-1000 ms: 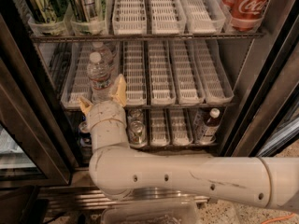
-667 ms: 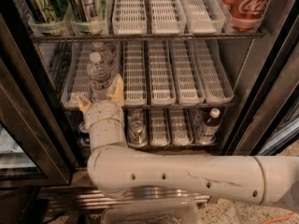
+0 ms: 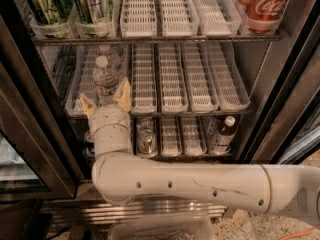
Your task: Pick water bottle from middle shelf of fridge
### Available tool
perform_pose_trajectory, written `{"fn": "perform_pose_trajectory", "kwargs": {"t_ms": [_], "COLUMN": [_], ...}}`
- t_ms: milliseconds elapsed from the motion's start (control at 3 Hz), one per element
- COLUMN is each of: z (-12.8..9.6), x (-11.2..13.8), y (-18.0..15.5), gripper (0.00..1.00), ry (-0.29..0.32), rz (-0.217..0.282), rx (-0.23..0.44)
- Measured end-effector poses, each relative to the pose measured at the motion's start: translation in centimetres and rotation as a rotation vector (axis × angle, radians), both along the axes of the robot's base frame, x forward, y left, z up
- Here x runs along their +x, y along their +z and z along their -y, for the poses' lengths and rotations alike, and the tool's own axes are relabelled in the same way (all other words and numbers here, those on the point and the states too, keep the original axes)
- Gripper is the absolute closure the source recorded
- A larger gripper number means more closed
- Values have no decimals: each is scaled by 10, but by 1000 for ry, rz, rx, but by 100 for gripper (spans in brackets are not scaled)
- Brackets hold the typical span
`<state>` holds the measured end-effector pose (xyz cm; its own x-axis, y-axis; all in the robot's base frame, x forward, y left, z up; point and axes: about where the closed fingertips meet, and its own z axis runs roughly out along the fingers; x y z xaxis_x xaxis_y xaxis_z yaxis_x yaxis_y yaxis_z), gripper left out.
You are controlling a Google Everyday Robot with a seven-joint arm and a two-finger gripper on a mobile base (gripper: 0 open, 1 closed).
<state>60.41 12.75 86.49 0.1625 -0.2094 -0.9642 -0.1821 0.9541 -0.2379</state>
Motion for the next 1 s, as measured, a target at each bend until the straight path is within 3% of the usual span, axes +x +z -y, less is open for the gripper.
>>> {"fn": "perform_pose_trajectory", "kwargs": {"t_ms": [333,1000], "z": [0,1], "x": [8,14], "y": [-7,-12], "gripper": [21,63], "ry": [-11,-7], "rz": [0,-10], "rx": [8,11]}}
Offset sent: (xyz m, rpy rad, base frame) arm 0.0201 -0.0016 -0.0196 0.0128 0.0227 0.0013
